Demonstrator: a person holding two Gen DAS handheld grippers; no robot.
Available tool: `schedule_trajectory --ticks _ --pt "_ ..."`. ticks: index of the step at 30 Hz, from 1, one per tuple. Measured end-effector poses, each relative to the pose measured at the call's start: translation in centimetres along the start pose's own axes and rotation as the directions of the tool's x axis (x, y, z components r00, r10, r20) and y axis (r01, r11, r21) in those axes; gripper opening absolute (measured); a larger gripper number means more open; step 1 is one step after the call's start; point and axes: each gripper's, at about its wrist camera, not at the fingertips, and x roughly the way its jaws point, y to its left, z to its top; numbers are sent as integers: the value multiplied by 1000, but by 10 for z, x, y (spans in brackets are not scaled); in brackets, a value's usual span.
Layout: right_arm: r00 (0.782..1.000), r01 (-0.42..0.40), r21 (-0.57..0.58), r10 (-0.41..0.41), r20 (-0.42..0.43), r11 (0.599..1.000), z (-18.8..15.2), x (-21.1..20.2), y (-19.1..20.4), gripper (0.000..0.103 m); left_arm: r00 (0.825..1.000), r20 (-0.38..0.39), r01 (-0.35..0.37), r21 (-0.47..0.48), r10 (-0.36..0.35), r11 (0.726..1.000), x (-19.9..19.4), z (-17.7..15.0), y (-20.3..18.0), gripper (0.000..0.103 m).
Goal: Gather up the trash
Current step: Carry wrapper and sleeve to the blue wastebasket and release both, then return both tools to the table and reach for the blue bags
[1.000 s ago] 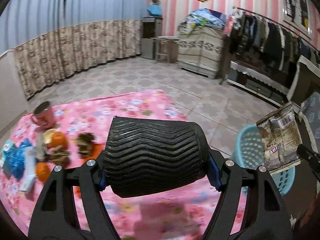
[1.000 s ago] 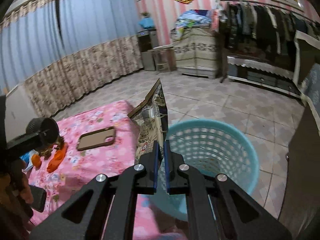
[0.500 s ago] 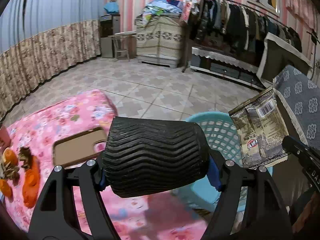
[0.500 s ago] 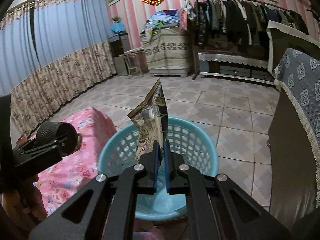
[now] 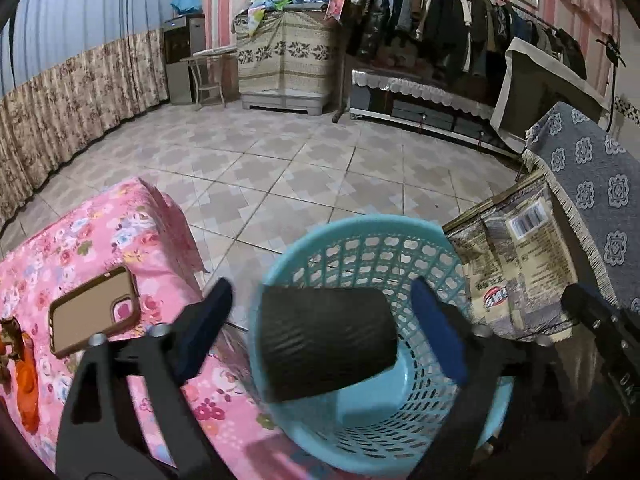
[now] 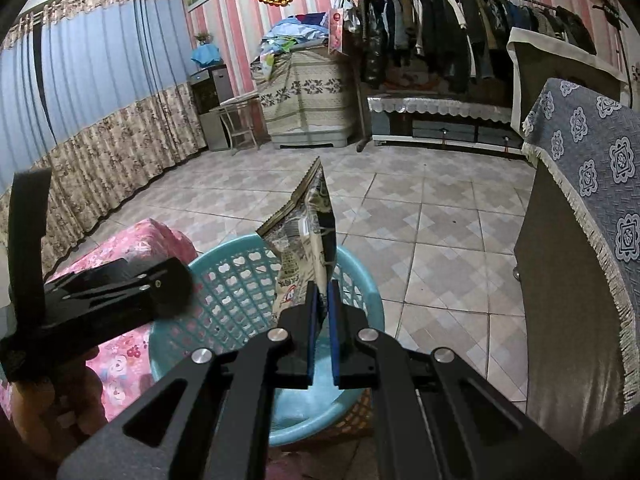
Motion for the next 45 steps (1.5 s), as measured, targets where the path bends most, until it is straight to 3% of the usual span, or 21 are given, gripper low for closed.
schedule_trajectory --ticks 8,18,20,21,22,27,29,33,38,43,45 --pt "1000 -10 -30 10 -12 999 -3 3 16 6 994 57 -92 -12 93 996 -29 2 19 97" --pt "998 -47 -71 44 -48 996 -11 23 46 9 955 135 -254 -94 265 963 -92 -5 86 97" --pt "998 -35 -91 30 -54 995 -15 26 50 27 947 136 -276 -120 291 954 -103 -10 100 97" --pt "999 -19 -98 14 -49 995 -17 25 53 58 945 136 -281 -131 298 951 -109 -13 106 97" --pt "999 -9 -99 6 -35 995 -19 22 55 75 940 137 -292 -141 311 946 -117 -16 114 97" --pt "1000 -16 -155 16 -3 988 -21 7 82 76 922 124 -342 -177 366 923 -147 -33 144 98" --pt "999 -28 -183 33 22 983 -19 -2 97 82 912 126 -361 -205 390 910 -164 -44 161 98" --pt "991 -109 -229 123 50 967 -19 -24 137 83 884 120 -416 -236 451 878 -192 -65 195 98" --pt "966 -243 -238 258 32 940 -18 -45 187 83 839 90 -499 -270 537 824 -231 -92 251 98" --pt "945 -308 -319 327 6 896 -29 -53 247 83 820 47 -539 -270 570 798 -252 -113 307 98" --pt "939 -323 -341 344 3 883 -34 -54 263 83 804 36 -564 -268 593 781 -256 -122 327 98"
